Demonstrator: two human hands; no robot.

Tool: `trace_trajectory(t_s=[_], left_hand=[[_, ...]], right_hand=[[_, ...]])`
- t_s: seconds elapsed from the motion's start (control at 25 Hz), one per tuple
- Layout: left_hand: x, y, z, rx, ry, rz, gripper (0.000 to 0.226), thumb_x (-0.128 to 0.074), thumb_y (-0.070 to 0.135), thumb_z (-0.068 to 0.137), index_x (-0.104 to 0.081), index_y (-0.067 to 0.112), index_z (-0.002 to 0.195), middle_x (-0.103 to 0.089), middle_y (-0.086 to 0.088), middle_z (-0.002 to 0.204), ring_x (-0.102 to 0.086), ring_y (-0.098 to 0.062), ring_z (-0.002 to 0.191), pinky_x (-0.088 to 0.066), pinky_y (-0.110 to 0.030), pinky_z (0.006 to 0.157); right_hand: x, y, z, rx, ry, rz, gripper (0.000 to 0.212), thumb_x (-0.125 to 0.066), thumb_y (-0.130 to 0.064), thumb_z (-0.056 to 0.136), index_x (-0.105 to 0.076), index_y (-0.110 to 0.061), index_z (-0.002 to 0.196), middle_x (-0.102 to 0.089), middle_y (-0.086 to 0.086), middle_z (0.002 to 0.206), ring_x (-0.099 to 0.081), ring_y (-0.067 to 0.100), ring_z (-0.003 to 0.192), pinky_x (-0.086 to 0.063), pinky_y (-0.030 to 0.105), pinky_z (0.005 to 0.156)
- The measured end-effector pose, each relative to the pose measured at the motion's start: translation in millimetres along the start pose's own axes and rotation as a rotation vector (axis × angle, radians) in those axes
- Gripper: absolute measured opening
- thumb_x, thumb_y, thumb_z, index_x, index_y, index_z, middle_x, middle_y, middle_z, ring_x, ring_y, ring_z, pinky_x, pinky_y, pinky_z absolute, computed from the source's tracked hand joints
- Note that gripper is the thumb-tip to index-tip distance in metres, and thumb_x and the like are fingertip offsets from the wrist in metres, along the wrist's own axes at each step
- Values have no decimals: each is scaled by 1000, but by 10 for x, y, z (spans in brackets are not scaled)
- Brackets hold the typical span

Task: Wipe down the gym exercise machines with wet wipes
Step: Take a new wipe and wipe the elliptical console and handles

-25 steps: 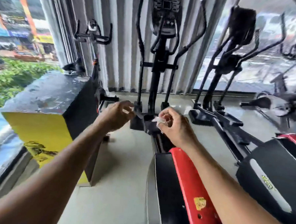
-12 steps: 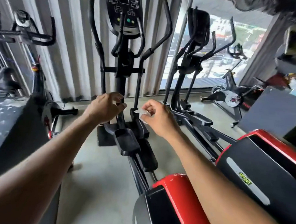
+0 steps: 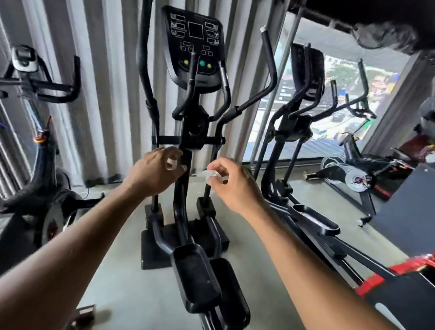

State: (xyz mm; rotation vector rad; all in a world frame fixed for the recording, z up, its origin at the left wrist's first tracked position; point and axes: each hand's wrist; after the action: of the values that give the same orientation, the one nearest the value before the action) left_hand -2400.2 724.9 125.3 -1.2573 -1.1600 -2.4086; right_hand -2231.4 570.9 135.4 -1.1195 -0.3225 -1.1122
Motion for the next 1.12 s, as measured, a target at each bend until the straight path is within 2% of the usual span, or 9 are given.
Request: trace_trajectory(t_s=[0.16,0.24,0.4,0.48,0.64,0.84,0.96,1.04,1.12], left_hand=[[201,-699,955,-34,72,30,39,-64,44,97,-60,33,134,-65,3,134,-68,-19,109,-57,-44,91],[328,-992,1459,-34,82,85,42,-59,49,96,-57,35,135,-62,2,137,-65,-24,115,-56,-47,91],[403,-1359,2400,-97,113,152,58,-58,45,99,-42,30,152,-46,-1,152,-52,-28,135,-53,-52,101],[292,-1475,2678,-163,103,191,66,-60,43,99,-34,26,158,-40,-3,158,-45,-27,140,-47,-50,111],[46,-1869,3437,-203,127,247,74,-57,44,100,-23,27,163,-25,-4,169,-29,-26,153,-25,-45,125],[-53,-2211,4423,-316,230,410,70,-50,43,103,-23,23,164,-18,-6,172,-11,-22,159,0,-44,130],[0,-2288,5046,-339,252,436,67,-43,41,106,-20,19,165,-15,-6,172,-12,-22,160,4,-39,129],[-77,-2362,5354,-341,283,448,65,-36,43,106,-22,18,164,-21,-9,171,-18,-24,158,-1,-41,130],[-230,-2454,5594,-313,264,447,66,-31,43,106,-21,15,165,-17,-9,172,-13,-23,160,0,-42,130]], right_hand=[[-463,3,1099,35,32,9,18,-75,-22,89,-68,-21,106,-71,-10,100,-65,7,89,-52,23,80],[-614,59,1629,26,58,-3,17,-75,-23,90,-69,-23,106,-70,-14,98,-65,6,85,-53,23,77],[-804,370,2496,11,173,-27,14,-73,-18,92,-73,-25,104,-72,-16,94,-65,-1,81,-49,15,73],[-885,528,2753,8,204,-22,16,-71,-12,93,-75,-24,102,-73,-15,95,-66,-2,82,-49,14,74],[-1093,969,3441,62,311,-20,21,-69,-4,91,-77,-22,99,-72,-14,97,-67,7,85,-54,25,81],[-1318,1439,4322,148,357,46,21,-69,-2,93,-77,-17,104,-70,-8,102,-66,6,87,-51,10,78],[-1361,1668,4966,183,399,89,21,-69,-2,93,-77,-16,105,-65,-3,104,-67,5,87,-53,10,79],[-1371,1765,5292,212,407,102,22,-69,0,93,-78,-16,105,-64,-4,103,-67,5,87,-54,10,77],[-1387,1835,5506,230,399,74,21,-69,0,93,-77,-16,105,-64,-4,103,-68,7,89,-54,11,77]])
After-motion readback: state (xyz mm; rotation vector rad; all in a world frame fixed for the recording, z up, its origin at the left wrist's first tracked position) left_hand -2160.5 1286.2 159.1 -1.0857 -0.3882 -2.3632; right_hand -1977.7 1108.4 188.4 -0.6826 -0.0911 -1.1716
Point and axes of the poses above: each hand's wrist, its own z-axis towards the middle knuckle, its own x-axis out of the back of the hand, y = z × x
